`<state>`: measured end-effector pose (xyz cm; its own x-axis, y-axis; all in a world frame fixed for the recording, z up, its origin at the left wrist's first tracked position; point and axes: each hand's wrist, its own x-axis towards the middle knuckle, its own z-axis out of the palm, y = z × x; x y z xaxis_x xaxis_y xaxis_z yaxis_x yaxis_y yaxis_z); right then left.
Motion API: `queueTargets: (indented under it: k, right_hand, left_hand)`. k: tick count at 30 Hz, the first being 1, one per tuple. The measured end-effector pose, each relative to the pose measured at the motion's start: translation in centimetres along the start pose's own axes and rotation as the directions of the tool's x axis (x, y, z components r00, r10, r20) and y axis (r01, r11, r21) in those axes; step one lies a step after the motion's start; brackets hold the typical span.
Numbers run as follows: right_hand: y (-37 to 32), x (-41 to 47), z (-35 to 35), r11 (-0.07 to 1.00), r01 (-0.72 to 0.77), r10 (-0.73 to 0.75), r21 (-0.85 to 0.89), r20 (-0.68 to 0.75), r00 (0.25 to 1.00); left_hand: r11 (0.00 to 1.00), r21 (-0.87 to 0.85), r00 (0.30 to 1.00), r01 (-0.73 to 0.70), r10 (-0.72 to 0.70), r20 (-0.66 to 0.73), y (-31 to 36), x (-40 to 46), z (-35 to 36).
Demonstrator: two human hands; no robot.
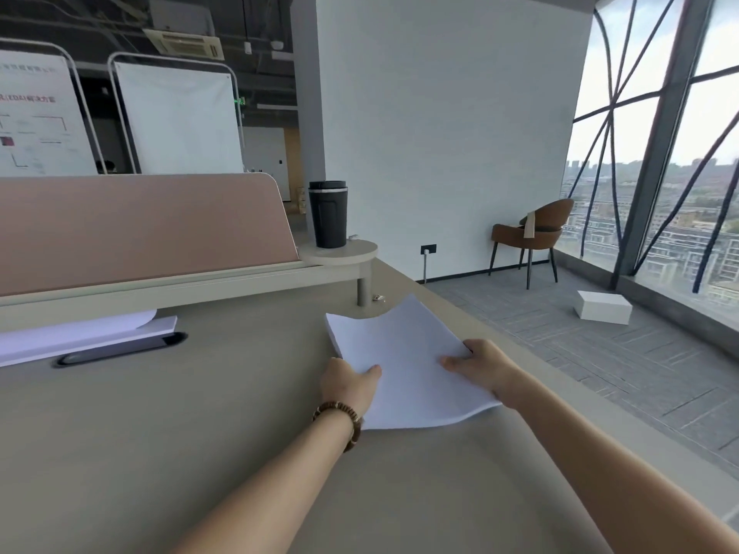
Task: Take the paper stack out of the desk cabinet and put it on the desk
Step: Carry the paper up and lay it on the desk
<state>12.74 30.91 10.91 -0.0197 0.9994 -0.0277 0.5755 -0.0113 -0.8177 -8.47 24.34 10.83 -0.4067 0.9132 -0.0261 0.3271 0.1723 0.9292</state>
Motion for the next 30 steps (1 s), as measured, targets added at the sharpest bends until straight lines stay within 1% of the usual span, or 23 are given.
queueTargets:
  k: [4,6,8,10,11,12,14,17,22,27,30]
  right_hand:
    - [0.3,2.4,-1.1,0.997,0.013,-0.013,-0.073,0.007,1.0]
    - [0.4,3.4,-1.8,0.994,0.004,-0.003,-0.107,0.008,1.0]
    - [0.8,4.3,-2.3,0.99,0.013,-0.016,-0.139,-0.017,1.0]
    - [1.3,5.0,-2.4,0.983,0.033,-0.047,-0.182,-0.068,0.997]
    - [1.5,5.3,-2.4,0.979,0.038,-0.057,-0.199,-0.088,0.995]
    - [1.6,5.5,-2.4,0.976,0.042,-0.064,-0.214,-0.096,0.993]
    - [1.7,5.8,-2.5,0.968,0.048,-0.073,-0.247,-0.094,0.993]
    - [1.6,6.4,-3.0,0.963,0.043,-0.066,-0.264,-0.08,0.995]
    - [1.6,7.3,-3.2,0.938,0.01,-0.038,-0.346,-0.074,0.997]
    - [2.3,7.1,-2.7,0.859,-0.017,-0.036,-0.512,-0.094,0.995]
    - [2.6,6.9,-2.6,0.811,-0.016,-0.059,-0.585,-0.109,0.992]
  left_hand:
    - [0.994,0.106,1.0,-0.024,0.024,0.003,1.0,1.8,1.5]
    - [0.976,0.212,0.998,-0.059,0.051,0.046,1.3,2.7,1.9]
    - [0.951,0.299,0.996,-0.08,0.066,0.056,1.4,3.2,2.5]
    - [0.912,0.394,0.994,-0.113,0.102,0.048,1.2,3.6,3.2]
    - [0.876,0.47,0.994,-0.108,0.109,0.024,1.1,3.8,3.7]
    - [0.836,0.54,0.993,-0.097,0.12,-0.008,0.9,4.0,4.1]
    - [0.782,0.617,0.988,-0.086,0.148,-0.051,0.6,4.3,4.8]
    - [0.747,0.658,0.985,-0.094,0.166,-0.048,0.2,5.0,5.7]
    - [0.707,0.698,0.977,-0.114,0.208,-0.052,-0.4,5.5,6.4]
    - [0.632,0.772,0.983,-0.071,0.176,-0.054,-1.0,6.1,6.7]
    - [0.627,0.777,0.987,-0.057,0.151,-0.05,-1.3,6.3,6.8]
